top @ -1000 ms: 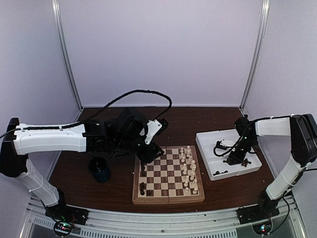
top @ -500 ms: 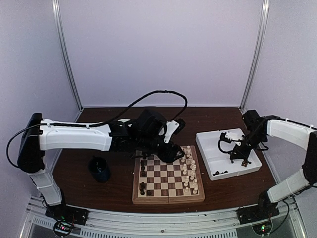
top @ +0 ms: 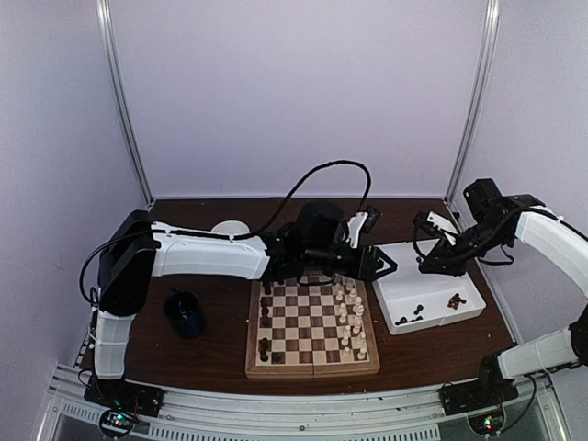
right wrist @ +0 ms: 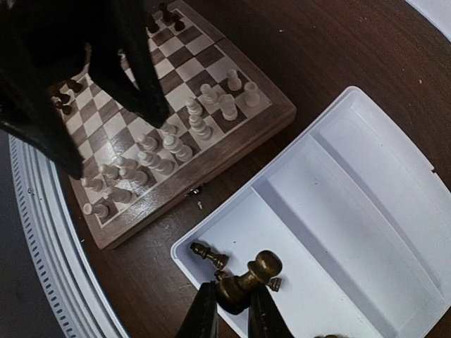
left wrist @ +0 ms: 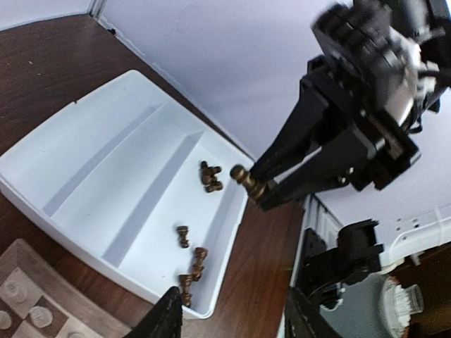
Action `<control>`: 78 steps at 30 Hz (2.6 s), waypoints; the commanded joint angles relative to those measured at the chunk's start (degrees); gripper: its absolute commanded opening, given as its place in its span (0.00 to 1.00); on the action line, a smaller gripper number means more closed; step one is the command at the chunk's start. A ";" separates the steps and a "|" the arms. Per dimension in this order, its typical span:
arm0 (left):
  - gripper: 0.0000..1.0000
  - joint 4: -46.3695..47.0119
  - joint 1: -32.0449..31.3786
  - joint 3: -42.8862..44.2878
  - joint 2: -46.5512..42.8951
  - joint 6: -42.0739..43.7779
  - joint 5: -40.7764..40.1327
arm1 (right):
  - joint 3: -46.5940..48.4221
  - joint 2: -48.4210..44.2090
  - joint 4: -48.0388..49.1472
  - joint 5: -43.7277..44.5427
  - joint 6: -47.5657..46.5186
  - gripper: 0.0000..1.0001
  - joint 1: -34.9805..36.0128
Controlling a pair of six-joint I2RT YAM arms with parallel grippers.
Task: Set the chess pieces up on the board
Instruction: Pass from the right arm to the left, then place the pawn at g7.
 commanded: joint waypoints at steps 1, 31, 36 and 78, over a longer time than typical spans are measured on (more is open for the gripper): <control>0.46 10.33 2.28 4.25 2.66 -10.69 9.42 | 1.15 -2.76 -5.65 -8.48 -5.20 0.14 0.01; 0.32 10.71 2.34 18.66 14.47 -26.93 24.71 | 4.69 -2.93 -4.43 -1.45 -4.84 0.13 7.73; 0.36 8.20 2.32 19.01 14.37 -25.75 23.75 | 4.90 -3.34 -4.59 -1.56 -4.56 0.13 7.91; 0.01 -13.79 3.94 -15.16 -16.66 22.03 -15.64 | -3.86 -6.54 2.36 -1.89 1.67 0.43 4.12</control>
